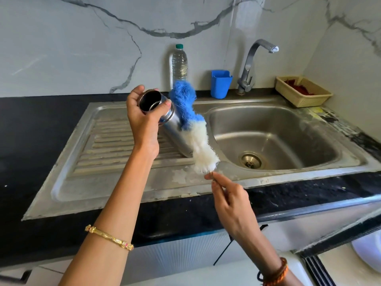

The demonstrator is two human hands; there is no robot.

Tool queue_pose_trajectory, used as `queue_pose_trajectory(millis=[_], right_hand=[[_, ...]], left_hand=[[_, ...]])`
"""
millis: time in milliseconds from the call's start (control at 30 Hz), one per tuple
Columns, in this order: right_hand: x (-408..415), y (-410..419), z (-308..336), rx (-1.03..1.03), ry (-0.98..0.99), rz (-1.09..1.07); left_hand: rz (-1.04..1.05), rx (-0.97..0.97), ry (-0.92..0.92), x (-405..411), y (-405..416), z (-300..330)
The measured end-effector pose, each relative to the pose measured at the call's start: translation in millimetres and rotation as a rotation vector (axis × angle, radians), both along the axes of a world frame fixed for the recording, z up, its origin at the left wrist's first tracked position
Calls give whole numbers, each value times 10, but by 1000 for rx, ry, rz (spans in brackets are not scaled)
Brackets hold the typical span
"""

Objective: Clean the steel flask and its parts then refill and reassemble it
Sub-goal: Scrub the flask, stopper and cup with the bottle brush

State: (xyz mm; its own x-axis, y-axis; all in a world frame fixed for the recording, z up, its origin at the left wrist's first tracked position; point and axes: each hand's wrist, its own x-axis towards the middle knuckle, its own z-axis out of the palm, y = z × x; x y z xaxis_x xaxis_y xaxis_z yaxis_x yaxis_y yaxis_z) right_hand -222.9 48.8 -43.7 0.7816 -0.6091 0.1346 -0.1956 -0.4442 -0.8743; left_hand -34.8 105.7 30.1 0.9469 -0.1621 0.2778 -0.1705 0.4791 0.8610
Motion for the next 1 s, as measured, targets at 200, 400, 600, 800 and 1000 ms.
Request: queue_pose_trajectory(millis=[200, 400, 600, 800, 1000], right_hand=[[-20, -121, -132, 110, 83, -70], [30, 90, 123, -75, -107, 48], [30, -139, -211, 60, 112, -91], [105, 52, 203, -63, -93, 69], [-14, -231, -120, 23, 96, -50]], left_hand=[[81, 37, -72, -17, 5, -84], [40, 18, -110, 4, 34, -64], [50, -22, -19, 69, 167, -165], [-90, 41, -15, 103, 132, -50], [-144, 88, -48, 108, 163, -95]])
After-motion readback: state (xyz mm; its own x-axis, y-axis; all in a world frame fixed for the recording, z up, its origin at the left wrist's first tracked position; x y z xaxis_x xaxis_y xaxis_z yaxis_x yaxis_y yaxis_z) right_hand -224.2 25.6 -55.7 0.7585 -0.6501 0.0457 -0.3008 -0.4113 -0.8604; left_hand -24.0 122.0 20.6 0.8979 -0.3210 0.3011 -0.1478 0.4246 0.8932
